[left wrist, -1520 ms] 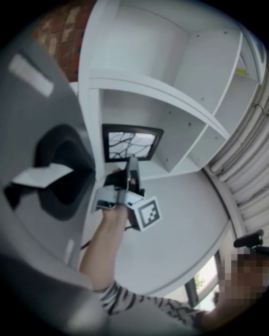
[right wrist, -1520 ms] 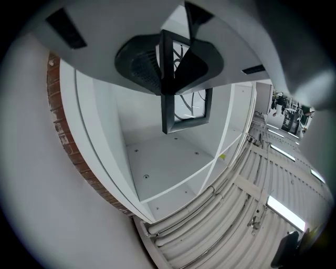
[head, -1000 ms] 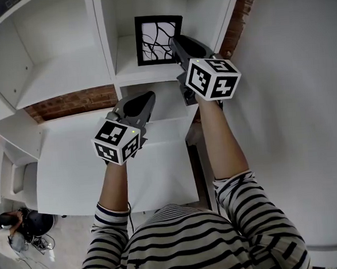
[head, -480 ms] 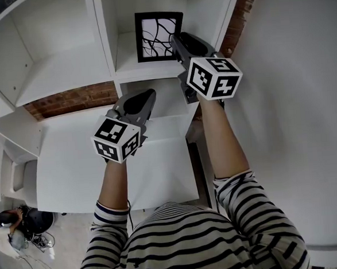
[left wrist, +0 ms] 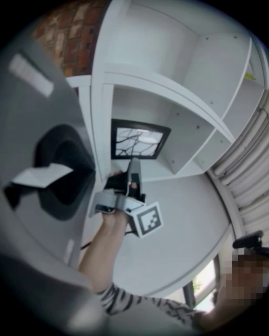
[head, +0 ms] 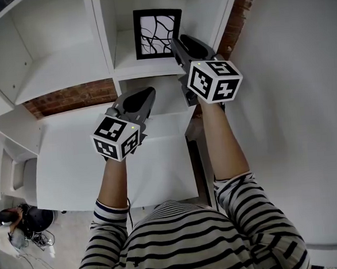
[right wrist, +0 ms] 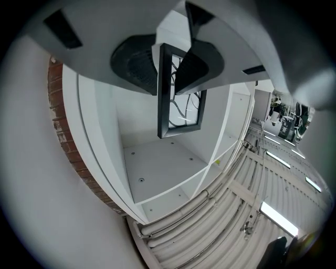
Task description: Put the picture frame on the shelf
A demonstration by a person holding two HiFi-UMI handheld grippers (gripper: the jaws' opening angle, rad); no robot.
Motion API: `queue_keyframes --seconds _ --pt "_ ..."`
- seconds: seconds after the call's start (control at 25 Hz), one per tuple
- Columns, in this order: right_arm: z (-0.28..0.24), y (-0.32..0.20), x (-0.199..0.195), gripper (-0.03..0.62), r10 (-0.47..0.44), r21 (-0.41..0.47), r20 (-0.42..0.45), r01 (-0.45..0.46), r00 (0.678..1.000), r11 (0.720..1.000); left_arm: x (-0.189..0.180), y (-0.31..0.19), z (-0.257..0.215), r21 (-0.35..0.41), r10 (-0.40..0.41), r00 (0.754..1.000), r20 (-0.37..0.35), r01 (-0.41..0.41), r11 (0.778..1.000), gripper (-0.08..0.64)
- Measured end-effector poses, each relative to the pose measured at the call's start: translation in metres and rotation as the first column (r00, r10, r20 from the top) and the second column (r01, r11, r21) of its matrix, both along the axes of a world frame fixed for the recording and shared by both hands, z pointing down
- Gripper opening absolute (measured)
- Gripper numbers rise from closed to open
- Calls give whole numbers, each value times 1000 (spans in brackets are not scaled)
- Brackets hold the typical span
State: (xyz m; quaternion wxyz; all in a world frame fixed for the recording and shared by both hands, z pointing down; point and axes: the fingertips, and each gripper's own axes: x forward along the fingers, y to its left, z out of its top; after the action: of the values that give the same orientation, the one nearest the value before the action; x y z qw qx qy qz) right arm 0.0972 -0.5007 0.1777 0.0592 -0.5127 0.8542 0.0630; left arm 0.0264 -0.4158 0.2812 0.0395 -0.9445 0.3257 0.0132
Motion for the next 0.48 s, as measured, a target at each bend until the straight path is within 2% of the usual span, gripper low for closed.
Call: queue_keyframes --seconds 0.2,0.32,0.48 --pt "11 14 4 77 -27 -15 22 27 999 1000 0 4 1 1 -2 1000 1 2 1000 6" --pt "19 30 4 77 -80 -26 63 82 995 996 -1 10 3 -1 1 1000 -4 -1 1000 6" --pt "25 55 3 77 -138 3 109 139 984 990 -3 19 5 4 3 1000 -15 -3 1000 6"
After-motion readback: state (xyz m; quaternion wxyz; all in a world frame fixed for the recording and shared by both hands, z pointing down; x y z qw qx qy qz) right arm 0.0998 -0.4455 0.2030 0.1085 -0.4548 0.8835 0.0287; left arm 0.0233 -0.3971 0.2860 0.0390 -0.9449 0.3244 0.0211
